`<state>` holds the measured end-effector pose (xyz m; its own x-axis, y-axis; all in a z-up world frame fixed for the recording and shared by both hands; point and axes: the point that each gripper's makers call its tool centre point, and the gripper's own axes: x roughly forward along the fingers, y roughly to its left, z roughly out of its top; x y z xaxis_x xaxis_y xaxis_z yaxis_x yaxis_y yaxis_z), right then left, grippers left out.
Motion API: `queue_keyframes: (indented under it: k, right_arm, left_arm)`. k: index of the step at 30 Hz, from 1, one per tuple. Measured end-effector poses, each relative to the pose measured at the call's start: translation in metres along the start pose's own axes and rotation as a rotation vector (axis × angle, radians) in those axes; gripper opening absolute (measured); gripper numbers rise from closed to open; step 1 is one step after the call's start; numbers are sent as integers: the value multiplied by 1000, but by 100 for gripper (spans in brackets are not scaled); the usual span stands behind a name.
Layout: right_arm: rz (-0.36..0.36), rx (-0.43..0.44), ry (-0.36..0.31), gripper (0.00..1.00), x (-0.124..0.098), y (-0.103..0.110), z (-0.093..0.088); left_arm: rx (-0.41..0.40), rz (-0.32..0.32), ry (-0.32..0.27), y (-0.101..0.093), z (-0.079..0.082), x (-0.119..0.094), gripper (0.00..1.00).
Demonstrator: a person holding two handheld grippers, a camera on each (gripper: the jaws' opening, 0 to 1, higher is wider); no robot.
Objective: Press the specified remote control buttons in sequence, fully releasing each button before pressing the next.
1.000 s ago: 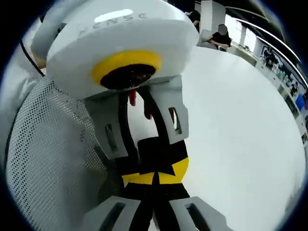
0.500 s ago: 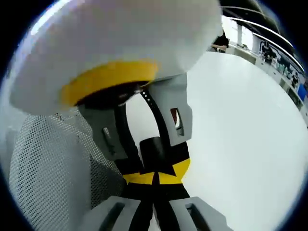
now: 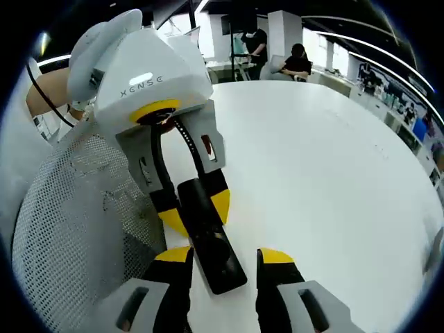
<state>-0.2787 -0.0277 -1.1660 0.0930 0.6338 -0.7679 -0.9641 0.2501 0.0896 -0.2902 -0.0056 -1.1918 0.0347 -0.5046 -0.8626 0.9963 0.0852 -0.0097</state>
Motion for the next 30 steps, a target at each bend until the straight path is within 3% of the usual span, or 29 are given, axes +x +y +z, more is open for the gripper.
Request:
queue_keyframes:
  k: [4,18,26,30]
  right_arm:
    - [28,-90,76,41,13,3,-8]
    - [60,-122,110,27,26,8,-17]
    - [70,-138,115,24,26,5,-19]
    - [75,-141,122,24,26,5,-19]
  left_arm:
    - [-18,15,-8,-1,1,0,25]
    - [-33,22,-54,-1,0,-1,25]
    - [-169,34,-107,2,2,-2,29]
    - [-226,65,-112,7,-3,-6,42]
